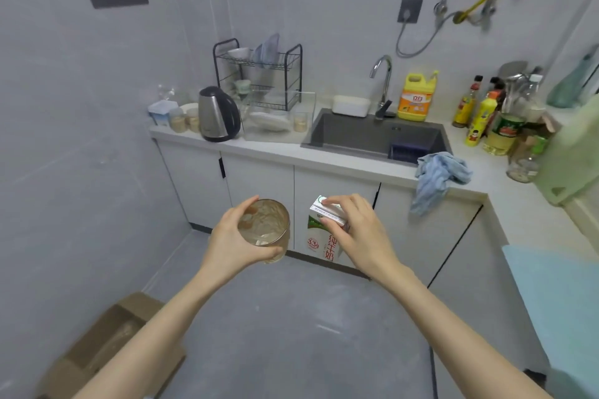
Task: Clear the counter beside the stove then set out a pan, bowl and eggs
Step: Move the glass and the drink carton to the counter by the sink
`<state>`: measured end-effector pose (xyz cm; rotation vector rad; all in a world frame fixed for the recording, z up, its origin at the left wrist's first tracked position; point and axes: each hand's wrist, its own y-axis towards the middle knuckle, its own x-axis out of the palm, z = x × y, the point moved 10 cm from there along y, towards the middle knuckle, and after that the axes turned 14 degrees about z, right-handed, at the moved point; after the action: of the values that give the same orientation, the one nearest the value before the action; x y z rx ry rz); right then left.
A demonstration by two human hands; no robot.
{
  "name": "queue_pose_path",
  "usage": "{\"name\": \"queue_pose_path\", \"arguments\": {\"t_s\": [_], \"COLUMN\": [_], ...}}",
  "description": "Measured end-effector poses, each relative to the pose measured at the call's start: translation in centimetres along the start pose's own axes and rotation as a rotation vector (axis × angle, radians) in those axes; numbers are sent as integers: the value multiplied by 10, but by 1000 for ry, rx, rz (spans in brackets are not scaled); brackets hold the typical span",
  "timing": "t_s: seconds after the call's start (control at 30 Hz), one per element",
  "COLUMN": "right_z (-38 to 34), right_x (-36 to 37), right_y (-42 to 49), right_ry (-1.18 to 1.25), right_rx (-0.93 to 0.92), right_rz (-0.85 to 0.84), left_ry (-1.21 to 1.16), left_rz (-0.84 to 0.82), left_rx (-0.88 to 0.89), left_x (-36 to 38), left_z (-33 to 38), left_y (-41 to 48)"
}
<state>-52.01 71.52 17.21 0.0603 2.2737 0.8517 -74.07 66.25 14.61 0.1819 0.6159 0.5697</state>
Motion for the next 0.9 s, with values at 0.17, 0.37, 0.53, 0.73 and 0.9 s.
{"name": "queue_pose_path", "arguments": {"t_s": [0.17, 0.37, 0.53, 0.73, 0.9], "right_z": [23, 50, 78, 106, 124], "right_x": [52, 101, 145, 194, 231], "right_y": [89, 178, 246, 338, 418], "right_ry": [18, 58, 56, 98, 89], "right_rx": [-47, -51, -38, 2, 24], "right_rz": [-57, -58, -19, 58, 73], "left_ry": [4, 14, -15, -64, -108], "left_rz": [58, 85, 71, 52, 41], "left_rx": [-40, -72, -77, -42, 2], "left_x": [17, 38, 62, 92, 114], "left_z": [-12, -33, -54, -76, -81], "left_y": [86, 175, 252, 366, 463]}}
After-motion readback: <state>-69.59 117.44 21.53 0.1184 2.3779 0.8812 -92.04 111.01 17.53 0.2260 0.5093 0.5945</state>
